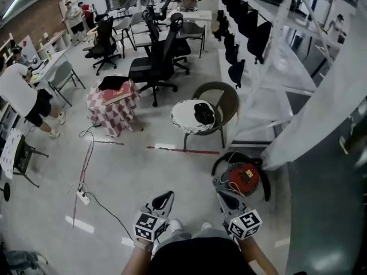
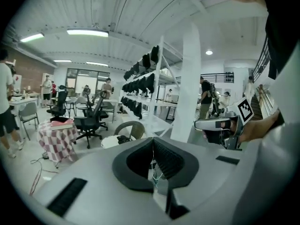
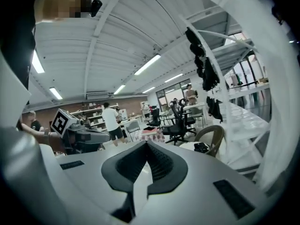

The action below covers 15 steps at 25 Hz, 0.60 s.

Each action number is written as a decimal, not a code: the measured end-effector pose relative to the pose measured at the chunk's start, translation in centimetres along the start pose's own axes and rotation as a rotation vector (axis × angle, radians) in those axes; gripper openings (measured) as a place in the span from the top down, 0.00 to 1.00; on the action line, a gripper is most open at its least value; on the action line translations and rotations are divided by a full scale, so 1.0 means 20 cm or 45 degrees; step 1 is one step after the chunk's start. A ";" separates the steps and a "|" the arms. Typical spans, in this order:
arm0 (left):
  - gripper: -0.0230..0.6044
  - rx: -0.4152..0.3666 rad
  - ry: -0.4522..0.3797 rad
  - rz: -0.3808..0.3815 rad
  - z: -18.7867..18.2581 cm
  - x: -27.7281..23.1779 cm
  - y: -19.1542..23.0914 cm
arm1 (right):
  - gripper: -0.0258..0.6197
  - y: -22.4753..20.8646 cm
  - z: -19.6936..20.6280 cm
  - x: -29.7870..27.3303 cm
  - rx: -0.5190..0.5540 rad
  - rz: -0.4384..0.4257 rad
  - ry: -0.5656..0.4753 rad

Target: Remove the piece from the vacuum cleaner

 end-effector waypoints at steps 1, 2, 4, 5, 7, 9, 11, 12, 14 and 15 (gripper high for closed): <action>0.93 -0.014 0.021 0.044 -0.01 -0.04 0.01 | 0.92 -0.01 0.02 0.01 -0.015 0.050 0.006; 0.93 -0.029 0.040 0.085 -0.02 -0.09 0.02 | 0.92 -0.01 0.03 0.03 -0.029 0.097 0.014; 0.93 -0.058 0.082 0.161 -0.02 -0.17 0.04 | 0.92 -0.02 0.07 0.05 -0.056 0.183 0.035; 0.93 -0.069 0.106 0.198 -0.02 -0.20 0.04 | 0.92 -0.02 0.09 0.07 -0.071 0.225 0.046; 0.93 -0.088 0.158 0.270 0.00 -0.27 0.05 | 0.92 -0.01 0.14 0.10 -0.102 0.305 0.066; 0.93 -0.108 0.206 0.335 0.02 -0.34 0.05 | 0.92 -0.01 0.18 0.13 -0.132 0.383 0.083; 0.93 -0.122 0.246 0.389 0.04 -0.39 0.06 | 0.92 0.00 0.23 0.16 -0.159 0.453 0.104; 0.93 -0.126 0.263 0.412 0.05 -0.41 0.06 | 0.92 0.01 0.26 0.17 -0.172 0.485 0.116; 0.93 -0.130 0.302 0.450 0.09 -0.45 0.07 | 0.92 0.04 0.32 0.21 -0.194 0.539 0.144; 0.93 -0.136 0.325 0.469 0.11 -0.48 0.07 | 0.92 0.04 0.35 0.22 -0.200 0.559 0.162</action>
Point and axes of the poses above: the fingertips, and each gripper's own axes: x backward along the fingers, y to its left, z out of its underside, the point moved 8 cm from there along x, backward along the fingers, and after that the axes turned 15 degrees about x, right-handed, at the moved point
